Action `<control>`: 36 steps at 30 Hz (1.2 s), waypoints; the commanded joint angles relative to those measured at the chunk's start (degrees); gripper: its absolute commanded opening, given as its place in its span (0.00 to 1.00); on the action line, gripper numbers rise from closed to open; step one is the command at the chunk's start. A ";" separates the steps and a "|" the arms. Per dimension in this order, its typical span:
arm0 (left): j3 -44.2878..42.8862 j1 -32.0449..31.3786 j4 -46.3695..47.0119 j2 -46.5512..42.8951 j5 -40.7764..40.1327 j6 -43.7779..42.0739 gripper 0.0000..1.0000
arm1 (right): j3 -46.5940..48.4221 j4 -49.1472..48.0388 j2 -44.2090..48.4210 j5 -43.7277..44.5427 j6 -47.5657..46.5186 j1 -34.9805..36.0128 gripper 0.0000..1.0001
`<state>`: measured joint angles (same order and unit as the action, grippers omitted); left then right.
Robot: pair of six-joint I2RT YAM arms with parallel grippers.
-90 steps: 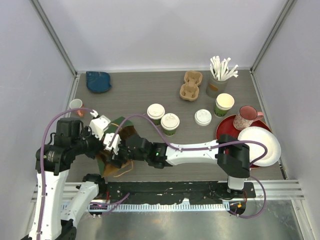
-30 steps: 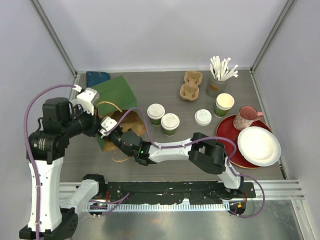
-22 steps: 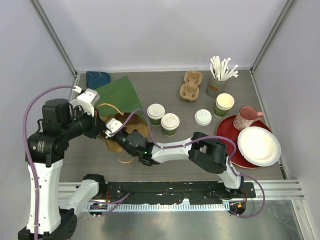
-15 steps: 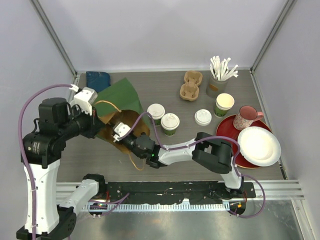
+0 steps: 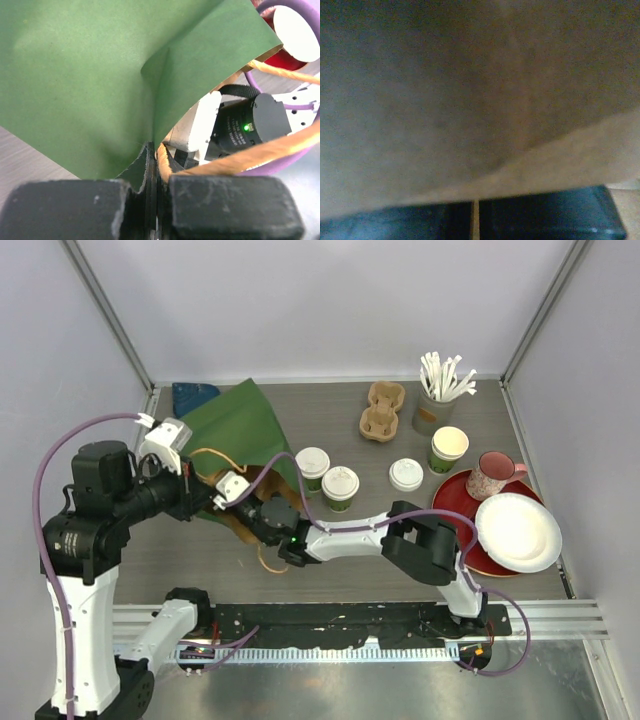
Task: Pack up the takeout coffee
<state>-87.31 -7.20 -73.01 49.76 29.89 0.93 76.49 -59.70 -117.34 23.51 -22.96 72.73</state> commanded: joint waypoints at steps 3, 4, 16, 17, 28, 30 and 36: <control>-5.07 0.08 -1.43 0.43 12.90 3.55 0.00 | 9.81 3.37 -5.96 5.23 -3.13 -3.56 0.01; -4.98 0.34 -0.91 0.34 14.04 3.99 0.00 | 11.04 3.54 -7.36 5.76 -3.49 -4.17 0.01; -6.56 1.49 1.64 1.39 6.87 7.68 0.00 | 7.38 10.74 -3.18 0.77 -4.20 -6.11 0.52; -6.65 1.49 1.73 1.57 3.98 7.77 0.00 | 5.88 11.53 -0.37 0.23 -3.94 -5.59 0.53; -6.66 1.40 5.95 2.72 -16.16 4.62 0.00 | -8.54 21.91 14.06 -14.09 3.36 -4.88 0.78; -3.85 1.49 7.00 0.88 -18.10 1.99 0.00 | -10.56 22.00 15.20 -17.26 4.15 -4.70 0.79; 11.53 1.40 10.70 -5.45 -23.57 -7.07 0.00 | -12.77 22.00 16.00 -17.54 1.88 -2.16 0.80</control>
<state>-81.52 -5.93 -68.66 47.97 11.11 0.82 65.34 -39.59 -102.45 8.12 -19.62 68.47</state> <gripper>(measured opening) 0.008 0.794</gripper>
